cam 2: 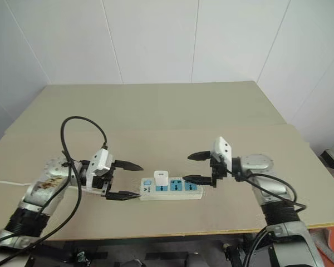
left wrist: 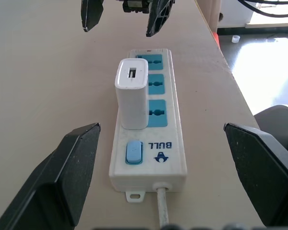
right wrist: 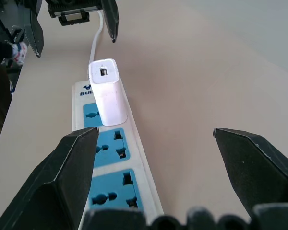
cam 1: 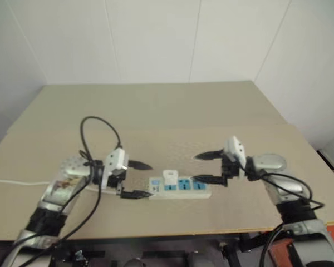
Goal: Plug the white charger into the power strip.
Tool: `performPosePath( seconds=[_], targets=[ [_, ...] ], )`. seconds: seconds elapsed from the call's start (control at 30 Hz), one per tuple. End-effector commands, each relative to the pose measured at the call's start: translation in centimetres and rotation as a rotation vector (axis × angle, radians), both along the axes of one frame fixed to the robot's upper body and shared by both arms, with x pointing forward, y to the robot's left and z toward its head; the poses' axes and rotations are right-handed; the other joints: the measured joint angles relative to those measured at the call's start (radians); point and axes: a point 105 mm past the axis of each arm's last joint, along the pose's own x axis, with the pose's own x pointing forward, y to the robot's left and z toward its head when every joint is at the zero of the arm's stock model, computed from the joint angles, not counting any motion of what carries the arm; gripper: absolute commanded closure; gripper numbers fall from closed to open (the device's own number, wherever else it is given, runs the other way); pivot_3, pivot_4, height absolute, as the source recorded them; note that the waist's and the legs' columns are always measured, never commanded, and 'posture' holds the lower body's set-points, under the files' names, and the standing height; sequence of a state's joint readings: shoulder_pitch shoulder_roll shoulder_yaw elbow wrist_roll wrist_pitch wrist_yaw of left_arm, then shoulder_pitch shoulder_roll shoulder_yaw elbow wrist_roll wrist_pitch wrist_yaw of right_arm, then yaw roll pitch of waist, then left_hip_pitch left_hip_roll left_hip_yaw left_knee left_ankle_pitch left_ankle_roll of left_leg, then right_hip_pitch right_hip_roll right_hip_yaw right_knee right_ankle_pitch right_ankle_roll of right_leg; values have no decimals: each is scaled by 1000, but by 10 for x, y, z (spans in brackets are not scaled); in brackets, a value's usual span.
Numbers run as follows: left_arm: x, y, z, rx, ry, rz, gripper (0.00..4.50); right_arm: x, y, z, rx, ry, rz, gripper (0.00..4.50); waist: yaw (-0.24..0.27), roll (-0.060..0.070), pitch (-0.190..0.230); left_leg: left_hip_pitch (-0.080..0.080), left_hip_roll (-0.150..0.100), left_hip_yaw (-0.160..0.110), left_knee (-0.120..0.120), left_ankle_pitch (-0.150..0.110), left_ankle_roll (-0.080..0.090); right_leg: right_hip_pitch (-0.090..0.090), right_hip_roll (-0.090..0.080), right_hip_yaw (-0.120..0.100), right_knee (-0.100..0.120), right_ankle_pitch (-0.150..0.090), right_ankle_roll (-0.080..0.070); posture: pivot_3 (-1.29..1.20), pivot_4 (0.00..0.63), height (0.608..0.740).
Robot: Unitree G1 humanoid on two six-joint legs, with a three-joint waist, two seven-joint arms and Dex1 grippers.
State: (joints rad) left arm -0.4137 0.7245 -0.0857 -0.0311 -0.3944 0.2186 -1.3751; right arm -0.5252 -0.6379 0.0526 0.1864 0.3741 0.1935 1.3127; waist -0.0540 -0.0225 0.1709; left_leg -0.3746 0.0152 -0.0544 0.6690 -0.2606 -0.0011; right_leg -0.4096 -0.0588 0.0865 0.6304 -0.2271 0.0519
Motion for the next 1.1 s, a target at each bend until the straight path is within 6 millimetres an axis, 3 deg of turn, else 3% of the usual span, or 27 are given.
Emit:
performPosePath(
  seconds=[0.03,0.27,0.5,0.8,1.1],
  targets=[
    [-5,18,16,5,-49,42,8,-8,-22,23,2,-63,-38,0,0,0,1,0,0,0,0,0,0,0,0,0,0,0,0,0,150,740],
    [-5,62,22,48,-59,241,8,-24,-72,29,-70,-59,-182,0,8,0,6,0,0,1,0,0,0,0,0,0,-1,0,0,0,150,740],
    [-27,77,20,44,-32,332,8,-37,-112,31,-116,-40,-332,0,9,0,7,-1,0,2,0,0,0,-1,-1,1,-1,0,0,0,150,740],
    [-39,78,18,3,-4,384,8,-52,-119,27,-146,-42,-379,0,10,0,7,-1,0,3,0,0,0,-1,-1,1,-1,-1,1,0,150,740],
    [-33,74,20,1,-14,372,8,-54,-115,29,-143,-49,-374,0,10,0,7,-1,0,3,0,0,0,-1,0,2,-1,-1,1,0,150,740]
  ],
)
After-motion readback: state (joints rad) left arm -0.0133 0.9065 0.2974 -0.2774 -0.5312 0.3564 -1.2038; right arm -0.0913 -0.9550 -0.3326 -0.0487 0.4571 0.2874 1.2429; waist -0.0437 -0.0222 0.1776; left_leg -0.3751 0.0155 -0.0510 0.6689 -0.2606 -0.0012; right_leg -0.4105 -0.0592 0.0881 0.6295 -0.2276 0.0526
